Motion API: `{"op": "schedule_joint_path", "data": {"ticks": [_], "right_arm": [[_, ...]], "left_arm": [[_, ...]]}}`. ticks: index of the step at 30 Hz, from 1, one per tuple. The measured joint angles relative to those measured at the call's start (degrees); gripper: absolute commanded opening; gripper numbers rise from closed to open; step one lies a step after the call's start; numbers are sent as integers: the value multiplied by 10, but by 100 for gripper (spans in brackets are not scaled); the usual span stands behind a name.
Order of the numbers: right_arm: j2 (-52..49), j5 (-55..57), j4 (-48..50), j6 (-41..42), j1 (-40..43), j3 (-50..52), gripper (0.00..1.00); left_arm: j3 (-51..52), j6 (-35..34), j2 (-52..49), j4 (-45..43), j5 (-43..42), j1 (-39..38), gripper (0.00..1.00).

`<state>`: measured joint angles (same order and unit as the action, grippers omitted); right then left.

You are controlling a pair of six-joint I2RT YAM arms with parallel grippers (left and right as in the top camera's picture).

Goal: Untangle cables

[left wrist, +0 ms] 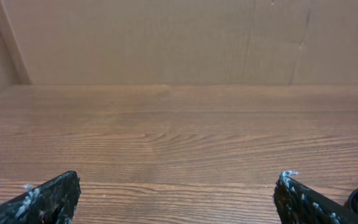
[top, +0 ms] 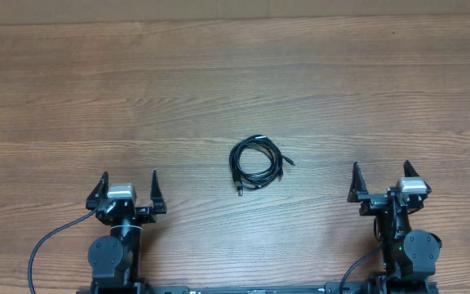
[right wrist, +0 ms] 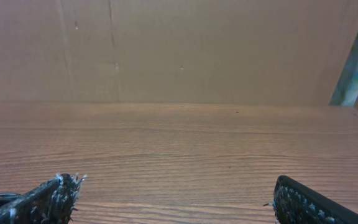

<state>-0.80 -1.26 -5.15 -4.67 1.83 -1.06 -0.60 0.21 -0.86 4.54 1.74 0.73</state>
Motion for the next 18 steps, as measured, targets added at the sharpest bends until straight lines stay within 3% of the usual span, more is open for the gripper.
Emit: {"op": "schedule_joint_path", "data": {"ticks": [13,18], "right_arm": [[0,0,0,0,0,0,100],[0,0,0,0,0,0,100]], "left_arm": [[0,-15,0,-1,-19,0,100],[1,-191,0,-36,-152,0,100]]}}
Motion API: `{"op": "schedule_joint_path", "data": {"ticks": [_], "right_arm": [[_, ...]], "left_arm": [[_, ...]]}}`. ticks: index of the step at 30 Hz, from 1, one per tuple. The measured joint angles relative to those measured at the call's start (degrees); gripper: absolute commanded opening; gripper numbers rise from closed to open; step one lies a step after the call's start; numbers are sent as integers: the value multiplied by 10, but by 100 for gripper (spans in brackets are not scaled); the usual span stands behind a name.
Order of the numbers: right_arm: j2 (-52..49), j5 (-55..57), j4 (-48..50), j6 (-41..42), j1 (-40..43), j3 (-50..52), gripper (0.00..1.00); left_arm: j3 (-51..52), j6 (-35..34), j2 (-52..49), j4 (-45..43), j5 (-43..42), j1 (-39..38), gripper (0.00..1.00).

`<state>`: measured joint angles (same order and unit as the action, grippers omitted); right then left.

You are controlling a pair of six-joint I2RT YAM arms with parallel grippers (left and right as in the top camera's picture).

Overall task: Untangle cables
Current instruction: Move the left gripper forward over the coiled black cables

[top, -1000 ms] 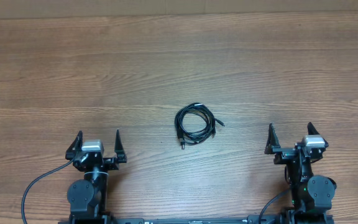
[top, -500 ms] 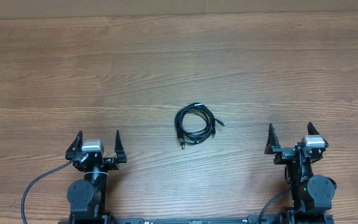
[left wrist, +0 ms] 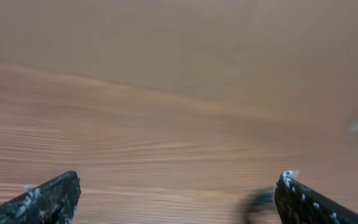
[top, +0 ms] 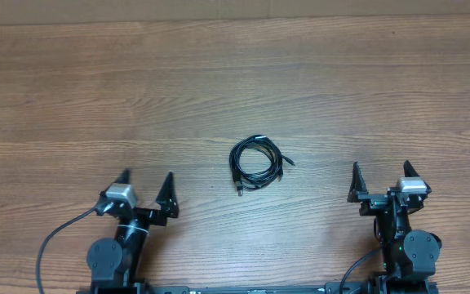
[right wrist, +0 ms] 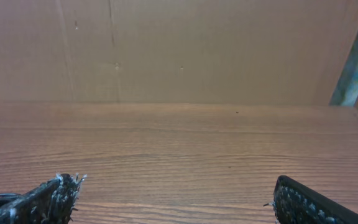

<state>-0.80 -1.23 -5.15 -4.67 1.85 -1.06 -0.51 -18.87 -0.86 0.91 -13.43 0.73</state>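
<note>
A small black coiled cable (top: 255, 162) lies on the wooden table near the middle, its two plug ends pointing out at the lower left and right. My left gripper (top: 147, 183) is open at the front left, turned toward the coil, nothing between its fingers. In the blurred left wrist view the cable (left wrist: 258, 204) shows as a dark smear beside the right finger. My right gripper (top: 380, 175) stands open at the front right, empty; a bit of cable peeks at its view's lower left corner.
The wooden table (top: 235, 90) stretches far behind the coil. A brown cardboard wall (right wrist: 179, 50) rises at the far edge. Each arm's base and black lead sit at the front edge.
My left gripper has swung to the right, toward the coil, and its wrist view is now blurred with the cable nearer the middle. The right arm and the cable are unchanged.
</note>
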Motion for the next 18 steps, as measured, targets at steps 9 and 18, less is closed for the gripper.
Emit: {"op": "schedule_joint_path", "data": {"ticks": [9,18], "right_arm": [[0,0,0,0,0,0,100],[1,0,0,0,0,0,100]], "left_arm": [[-61,-135,1,-222,-167,0,100],[-409,18,-158,275,-188,0,100]]}}
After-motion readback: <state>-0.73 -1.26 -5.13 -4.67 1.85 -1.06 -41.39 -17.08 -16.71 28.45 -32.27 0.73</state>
